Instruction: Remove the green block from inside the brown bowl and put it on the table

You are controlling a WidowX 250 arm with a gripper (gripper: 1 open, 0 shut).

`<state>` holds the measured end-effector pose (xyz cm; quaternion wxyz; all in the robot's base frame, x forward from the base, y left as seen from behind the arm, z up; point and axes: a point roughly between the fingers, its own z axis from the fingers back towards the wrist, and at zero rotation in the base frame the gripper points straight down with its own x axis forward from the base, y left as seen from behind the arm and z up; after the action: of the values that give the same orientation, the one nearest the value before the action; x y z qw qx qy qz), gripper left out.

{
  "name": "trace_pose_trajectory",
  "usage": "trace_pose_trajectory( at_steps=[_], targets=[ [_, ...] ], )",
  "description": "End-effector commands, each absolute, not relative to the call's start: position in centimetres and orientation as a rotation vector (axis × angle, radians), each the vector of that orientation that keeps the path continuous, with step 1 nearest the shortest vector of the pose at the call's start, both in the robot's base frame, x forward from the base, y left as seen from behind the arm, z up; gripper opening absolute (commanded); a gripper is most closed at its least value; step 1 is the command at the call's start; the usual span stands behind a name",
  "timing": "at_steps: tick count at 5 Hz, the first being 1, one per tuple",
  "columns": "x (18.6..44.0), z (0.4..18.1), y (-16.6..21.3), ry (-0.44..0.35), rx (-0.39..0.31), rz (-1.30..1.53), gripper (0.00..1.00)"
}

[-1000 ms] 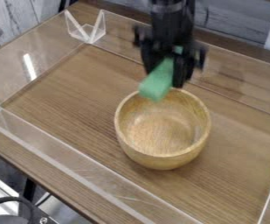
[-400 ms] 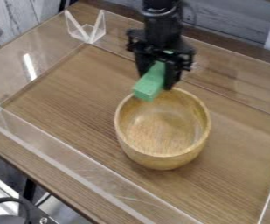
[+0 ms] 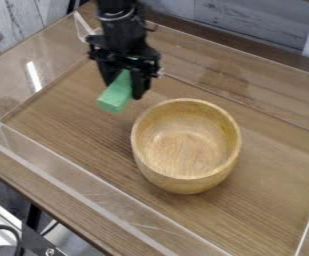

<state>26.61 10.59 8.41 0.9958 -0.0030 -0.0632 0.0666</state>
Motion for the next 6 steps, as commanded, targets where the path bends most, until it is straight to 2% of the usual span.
trace_pose_trajectory(
  at_steps=[1, 3, 4, 6],
  targets=[
    [26.5, 8.1, 13.3, -0.155, 0.029, 0.148, 0.00],
    [25.8, 4.1, 15.7, -0.129, 0.046, 0.149, 0.00],
    [25.8, 3.5, 16.3, -0.134, 0.043, 0.149, 0.00],
    [26.0, 4.8, 16.1, -0.128, 0.033, 0.153, 0.00]
  ],
)
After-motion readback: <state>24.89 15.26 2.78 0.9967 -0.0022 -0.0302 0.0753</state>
